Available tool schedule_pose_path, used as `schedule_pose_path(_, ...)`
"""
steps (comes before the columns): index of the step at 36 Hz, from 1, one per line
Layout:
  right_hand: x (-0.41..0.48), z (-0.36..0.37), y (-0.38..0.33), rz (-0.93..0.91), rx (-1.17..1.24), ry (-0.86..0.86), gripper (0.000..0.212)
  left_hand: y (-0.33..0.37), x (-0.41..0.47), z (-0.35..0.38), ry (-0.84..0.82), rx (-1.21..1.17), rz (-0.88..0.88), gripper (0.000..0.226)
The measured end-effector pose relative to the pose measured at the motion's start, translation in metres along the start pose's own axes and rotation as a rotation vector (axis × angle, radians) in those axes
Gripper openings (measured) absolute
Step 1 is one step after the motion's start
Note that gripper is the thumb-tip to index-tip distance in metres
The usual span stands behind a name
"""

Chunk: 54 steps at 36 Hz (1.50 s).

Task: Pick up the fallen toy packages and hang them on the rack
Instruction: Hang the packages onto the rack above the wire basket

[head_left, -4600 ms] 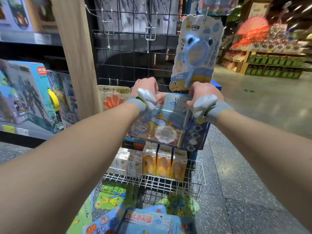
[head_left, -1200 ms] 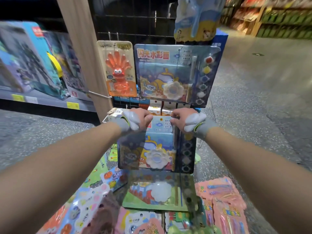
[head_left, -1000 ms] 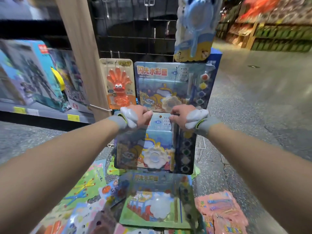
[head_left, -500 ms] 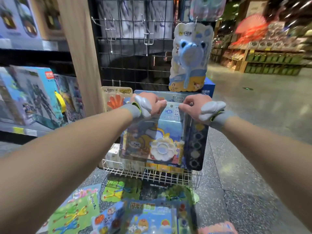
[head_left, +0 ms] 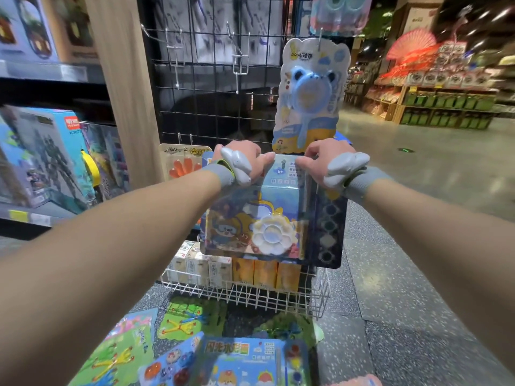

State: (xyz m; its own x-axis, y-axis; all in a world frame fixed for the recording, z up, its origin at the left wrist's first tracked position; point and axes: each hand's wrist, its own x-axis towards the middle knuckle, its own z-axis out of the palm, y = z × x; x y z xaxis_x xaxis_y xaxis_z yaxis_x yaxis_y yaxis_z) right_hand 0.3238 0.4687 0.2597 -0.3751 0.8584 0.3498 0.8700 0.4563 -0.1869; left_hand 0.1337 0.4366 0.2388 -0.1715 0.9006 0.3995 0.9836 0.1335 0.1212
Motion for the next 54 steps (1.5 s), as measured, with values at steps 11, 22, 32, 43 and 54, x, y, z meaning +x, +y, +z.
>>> schedule_pose_path(11, 0.010, 0.014, 0.005, 0.003, 0.020, -0.001, 0.023, -0.005, 0.008, 0.011, -0.026, 0.026, -0.024, 0.057)
schedule_pose_path(22, 0.021, 0.019, 0.009, 0.017, 0.013, 0.033, 0.023, -0.007, 0.019, 0.020, -0.091, -0.003, -0.024, 0.046)
schedule_pose_path(32, 0.020, 0.021, 0.003, 0.099, 0.026, 0.082, 0.018, -0.009, 0.028, 0.024, 0.058, 0.039, 0.012, 0.045)
schedule_pose_path(43, 0.014, 0.021, 0.003, 0.089, -0.034, 0.153, 0.015, -0.017, 0.017, 0.020, 0.105, -0.108, -0.026, 0.037)
schedule_pose_path(54, -0.009, 0.027, 0.005, 0.086, -0.102, 0.272, 0.019, -0.022, -0.011, 0.012, 0.022, -0.090, -0.004, 0.021)
